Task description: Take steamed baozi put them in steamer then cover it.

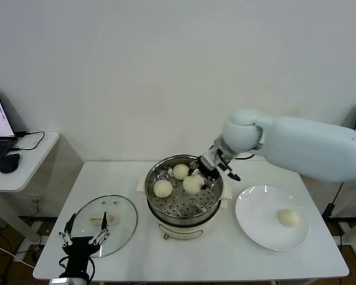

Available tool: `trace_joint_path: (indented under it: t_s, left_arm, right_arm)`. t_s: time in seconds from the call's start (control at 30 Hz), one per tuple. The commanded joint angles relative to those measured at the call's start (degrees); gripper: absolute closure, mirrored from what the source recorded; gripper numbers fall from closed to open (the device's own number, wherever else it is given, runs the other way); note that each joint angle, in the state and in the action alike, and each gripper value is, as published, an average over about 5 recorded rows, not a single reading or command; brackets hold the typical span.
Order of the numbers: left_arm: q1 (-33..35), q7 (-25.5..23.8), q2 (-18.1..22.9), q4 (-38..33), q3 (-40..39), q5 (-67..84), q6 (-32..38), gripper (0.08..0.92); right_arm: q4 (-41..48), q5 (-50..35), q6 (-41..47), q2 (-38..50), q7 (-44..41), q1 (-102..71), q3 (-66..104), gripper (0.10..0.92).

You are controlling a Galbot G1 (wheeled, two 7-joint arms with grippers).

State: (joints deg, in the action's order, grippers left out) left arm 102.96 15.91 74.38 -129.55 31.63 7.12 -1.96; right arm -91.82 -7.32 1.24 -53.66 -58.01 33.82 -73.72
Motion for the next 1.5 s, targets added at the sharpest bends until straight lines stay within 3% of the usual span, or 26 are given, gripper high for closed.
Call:
trace_joint_path:
  t_s: [0.03, 0.77, 0.87, 1.07, 1.27, 1.5]
  left_arm:
    - [-0.11, 0.08, 0.52, 0.34, 0.18, 0.1, 0.05, 0.177]
    - [-0.53, 0.23, 1.1, 1.3, 0.43, 0.26, 0.28, 0.177]
    - [-0.57, 0.25, 1.18, 1.36, 0.24, 0.16, 0.28, 0.177]
    - [-0.91, 0.24, 0.89, 1.3, 0.23, 0.2, 0.21, 0.177]
    - [-1.56, 0.18, 0.22, 1.16, 0.14, 0.39, 0.0, 0.177]
    - [-1.7, 0.1, -0.66, 1.1, -0.29, 0.42, -0.05, 0.177]
  right_arm:
    - [3.23, 11.22, -9.83, -8.12, 0.31, -2.36, -3.36, 0.448]
    - [5.77, 14.83, -14.04, -11.63, 1.09, -6.19, -2.97, 0.438]
    - [5.22, 14.15, -13.93, -11.01, 1.1, -5.87, -2.93, 0.399]
    - [1.98, 10.75, -12.53, -7.48, 0.22, -1.76, -2.5, 0.241]
    - [-2.36, 3.41, -5.72, -0.07, -1.65, 3.8, -1.23, 0.203]
    - [-8.07, -2.1, 13.35, 12.93, -1.46, 6.51, 0.82, 0.203]
